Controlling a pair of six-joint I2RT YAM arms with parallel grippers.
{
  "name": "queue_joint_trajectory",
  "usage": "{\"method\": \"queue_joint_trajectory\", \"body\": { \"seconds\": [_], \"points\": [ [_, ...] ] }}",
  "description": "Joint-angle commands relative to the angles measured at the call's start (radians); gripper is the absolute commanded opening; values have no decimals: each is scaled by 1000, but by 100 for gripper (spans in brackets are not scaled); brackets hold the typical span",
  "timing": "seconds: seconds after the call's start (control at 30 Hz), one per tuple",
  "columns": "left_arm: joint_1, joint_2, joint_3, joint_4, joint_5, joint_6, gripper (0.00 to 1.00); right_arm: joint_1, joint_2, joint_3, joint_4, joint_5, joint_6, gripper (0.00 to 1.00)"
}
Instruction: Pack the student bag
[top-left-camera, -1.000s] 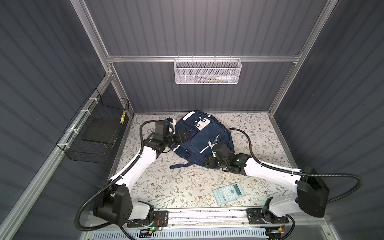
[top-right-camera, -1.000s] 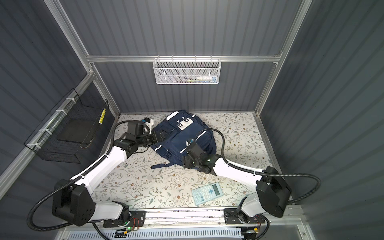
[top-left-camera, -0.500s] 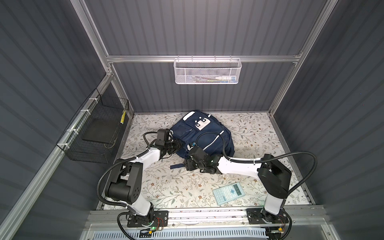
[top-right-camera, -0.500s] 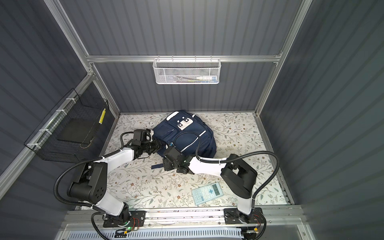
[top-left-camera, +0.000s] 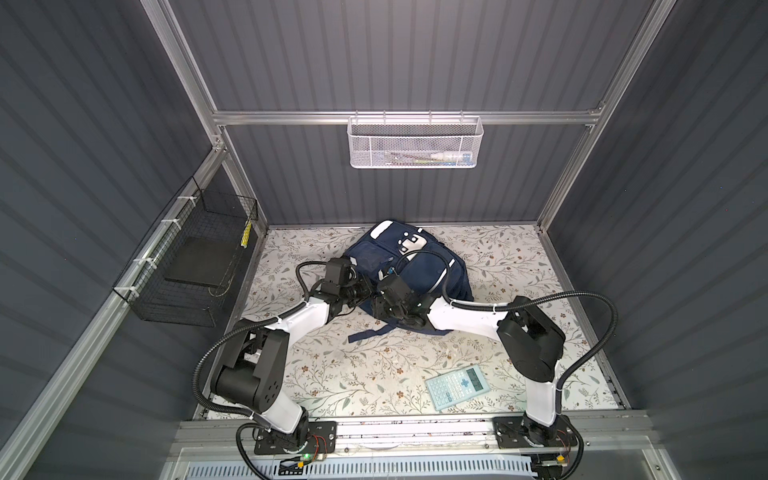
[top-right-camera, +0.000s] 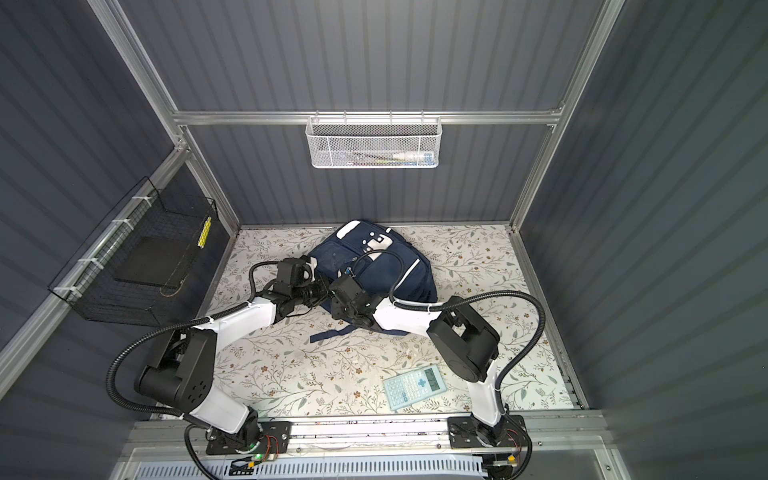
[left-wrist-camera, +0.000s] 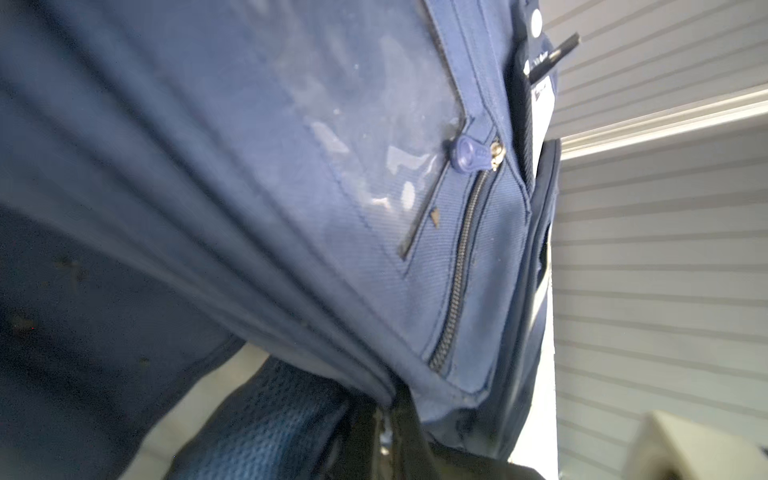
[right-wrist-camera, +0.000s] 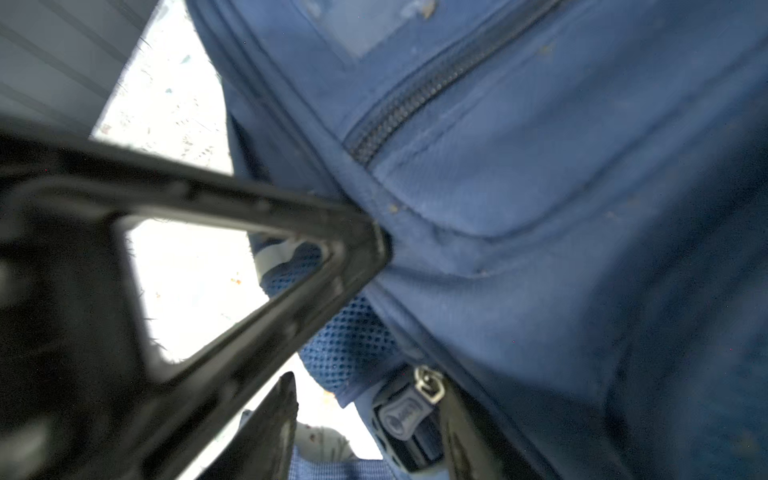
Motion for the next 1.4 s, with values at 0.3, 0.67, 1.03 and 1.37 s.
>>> {"method": "queue_joint_trajectory", "body": {
  "seconds": [0.3, 0.67, 1.03, 1.37],
  "points": [
    [-44, -113, -13, -89, 68, 9, 0, -42, -39, -43, -2, 46, -53, 0],
    [105, -113, 17, -181, 83, 101, 0, -71, -300, -314, -278, 28, -74, 0],
    [151, -105, 46, -246, 63, 156, 0, -391, -561, -509, -403, -18, -125, 0],
    [154, 15, 133, -211, 45, 174, 20, -230, -548, -420, -436, -97, -268, 0]
  ]
}}
